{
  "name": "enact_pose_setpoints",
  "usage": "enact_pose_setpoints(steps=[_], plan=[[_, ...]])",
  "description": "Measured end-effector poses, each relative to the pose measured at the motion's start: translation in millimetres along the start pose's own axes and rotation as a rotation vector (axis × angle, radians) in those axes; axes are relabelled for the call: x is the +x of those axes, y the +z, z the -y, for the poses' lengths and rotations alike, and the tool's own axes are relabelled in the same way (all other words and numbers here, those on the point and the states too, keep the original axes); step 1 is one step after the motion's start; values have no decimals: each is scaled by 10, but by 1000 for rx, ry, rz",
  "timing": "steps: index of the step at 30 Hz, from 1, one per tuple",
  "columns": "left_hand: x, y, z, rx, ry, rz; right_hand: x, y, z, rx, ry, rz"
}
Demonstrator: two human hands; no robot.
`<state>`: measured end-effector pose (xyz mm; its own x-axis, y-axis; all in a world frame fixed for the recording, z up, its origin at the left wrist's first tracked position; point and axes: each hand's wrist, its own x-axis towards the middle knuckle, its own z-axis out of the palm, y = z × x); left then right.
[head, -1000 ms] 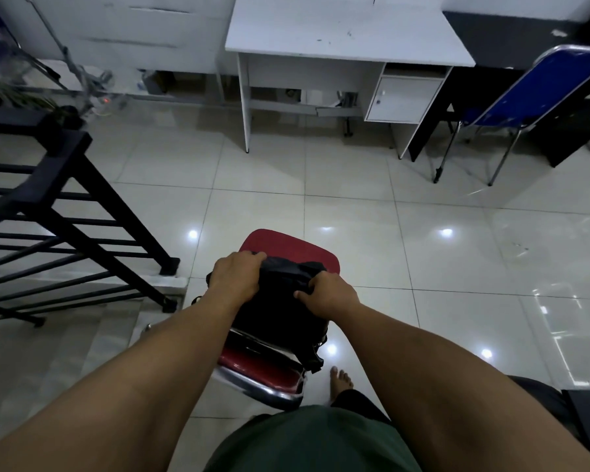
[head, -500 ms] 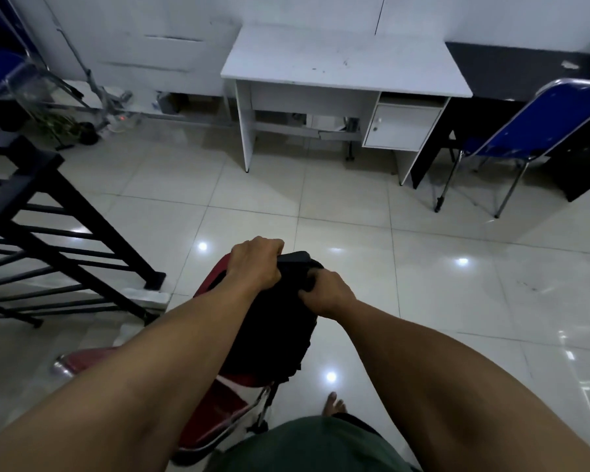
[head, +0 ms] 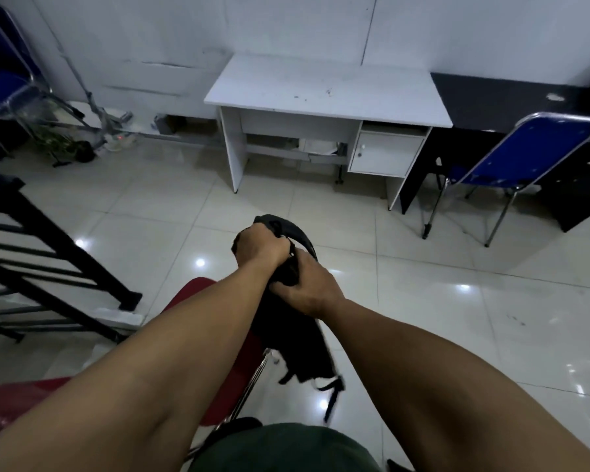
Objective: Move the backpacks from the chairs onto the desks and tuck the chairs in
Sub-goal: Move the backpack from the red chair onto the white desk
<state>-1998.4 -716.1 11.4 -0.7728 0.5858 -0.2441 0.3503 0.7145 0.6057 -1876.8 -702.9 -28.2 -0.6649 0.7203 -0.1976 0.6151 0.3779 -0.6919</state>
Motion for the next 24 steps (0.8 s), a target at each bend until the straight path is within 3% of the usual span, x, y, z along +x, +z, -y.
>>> enact_pose_setpoints(steps=[4, 11, 14, 16, 18, 20, 22, 24], plan=[[51, 197, -444, -193, -66, -5, 145, -327, -179, -51, 36, -123], [288, 584, -1186, -275, -45, 67, 608, -922, -366, -134, 122, -354], [577, 620, -1369, -111, 115, 44, 885, -1223, -456, -134, 188, -414], [791, 530, -1453, 59, 304, -89, 1081, -1414, -543, -140, 228, -452], [1030, 457, -1448, 70, 500, -129, 1231, -1564, -637, -159, 233, -459], [1373, 462, -1473, -21, 639, 4, 1407, -1744, -697, -168, 227, -470], [1654, 504, -1507, -85, 669, 110, 1543, -1914, -767, -168, 215, -489], [1853, 550, -1617, 18, 684, 127, 1648, -2067, -847, -184, 196, -509]])
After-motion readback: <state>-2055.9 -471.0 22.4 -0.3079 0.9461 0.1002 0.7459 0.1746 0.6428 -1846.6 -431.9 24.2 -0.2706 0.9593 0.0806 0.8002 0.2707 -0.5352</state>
